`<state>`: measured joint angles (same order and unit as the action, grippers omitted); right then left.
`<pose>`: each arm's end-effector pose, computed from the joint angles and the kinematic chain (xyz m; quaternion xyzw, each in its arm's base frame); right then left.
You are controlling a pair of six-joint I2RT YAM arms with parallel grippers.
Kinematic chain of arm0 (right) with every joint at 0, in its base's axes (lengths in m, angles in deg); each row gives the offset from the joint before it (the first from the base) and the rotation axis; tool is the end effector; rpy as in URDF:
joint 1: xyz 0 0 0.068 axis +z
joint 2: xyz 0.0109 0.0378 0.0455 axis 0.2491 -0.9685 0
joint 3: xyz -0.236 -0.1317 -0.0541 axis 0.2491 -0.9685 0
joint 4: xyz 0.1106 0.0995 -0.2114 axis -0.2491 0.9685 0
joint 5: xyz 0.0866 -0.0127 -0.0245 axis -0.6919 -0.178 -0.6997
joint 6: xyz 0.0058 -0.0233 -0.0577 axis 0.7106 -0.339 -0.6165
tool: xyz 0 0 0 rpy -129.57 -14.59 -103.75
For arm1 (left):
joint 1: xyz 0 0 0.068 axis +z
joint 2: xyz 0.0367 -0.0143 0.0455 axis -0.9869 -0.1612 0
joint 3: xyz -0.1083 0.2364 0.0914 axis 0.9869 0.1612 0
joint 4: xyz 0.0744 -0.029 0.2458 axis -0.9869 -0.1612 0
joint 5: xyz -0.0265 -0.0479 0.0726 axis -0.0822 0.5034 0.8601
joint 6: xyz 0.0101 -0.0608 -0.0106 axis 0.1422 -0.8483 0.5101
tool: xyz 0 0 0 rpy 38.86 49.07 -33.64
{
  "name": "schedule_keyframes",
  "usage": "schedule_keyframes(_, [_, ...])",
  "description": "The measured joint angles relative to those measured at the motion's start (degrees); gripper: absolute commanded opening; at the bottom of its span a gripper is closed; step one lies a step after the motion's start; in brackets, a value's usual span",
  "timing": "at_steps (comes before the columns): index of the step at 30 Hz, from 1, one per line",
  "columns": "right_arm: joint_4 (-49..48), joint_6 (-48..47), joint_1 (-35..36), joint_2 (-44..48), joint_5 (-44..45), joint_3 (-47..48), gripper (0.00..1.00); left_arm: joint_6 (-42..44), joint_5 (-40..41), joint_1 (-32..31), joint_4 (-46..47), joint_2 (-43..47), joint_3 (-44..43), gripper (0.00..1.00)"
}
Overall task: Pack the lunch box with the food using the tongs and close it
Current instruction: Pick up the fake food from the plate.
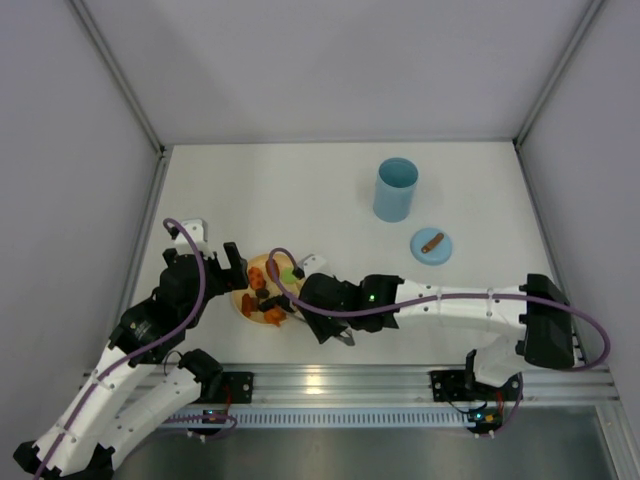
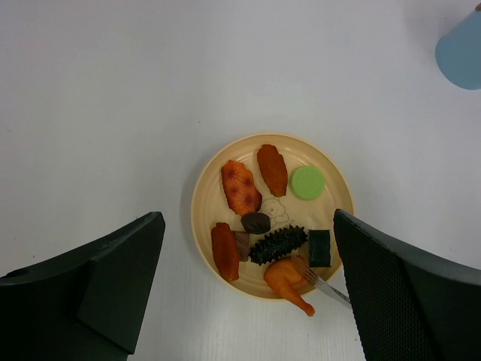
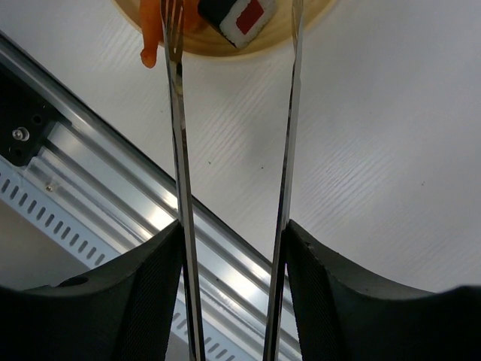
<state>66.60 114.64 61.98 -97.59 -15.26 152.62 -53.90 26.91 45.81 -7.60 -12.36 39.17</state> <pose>0.0859 0.3030 0.2659 -0.3150 0.8980 0.1565 0.2643 0.1064 -0.0478 0.3221 -0.0490 0.8424 -0.0749 0.5313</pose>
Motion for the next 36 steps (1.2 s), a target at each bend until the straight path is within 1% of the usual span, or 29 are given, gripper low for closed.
schedule_keyframes(4, [-0.22,-0.02,0.0,-1.14,-0.13,0.0,0.5,0.0,0.02,-0.02,0.0,0.0,0.0,0.99])
schedule_keyframes(10, [-0.31,-0.02,0.0,-1.95,-0.2,0.0,0.38,-0.04,0.13,-0.02,-0.02,0.0,0.0,0.99])
schedule_keyframes(16, [-0.24,-0.02,0.0,-1.92,-0.11,0.04,0.31,-0.13,0.44,-0.07,-0.02,0.0,0.0,0.99])
schedule_keyframes(24, [0.52,-0.11,0.0,-0.68,1.11,1.03,0.28,-0.17,0.81,-0.09,-0.02,0.02,0.0,0.99])
schedule_keyframes(36, [1.81,-0.66,-0.13,0.48,2.32,4.63,0.27,-0.17,0.85,-0.39,-0.02,0.02,0.0,0.99])
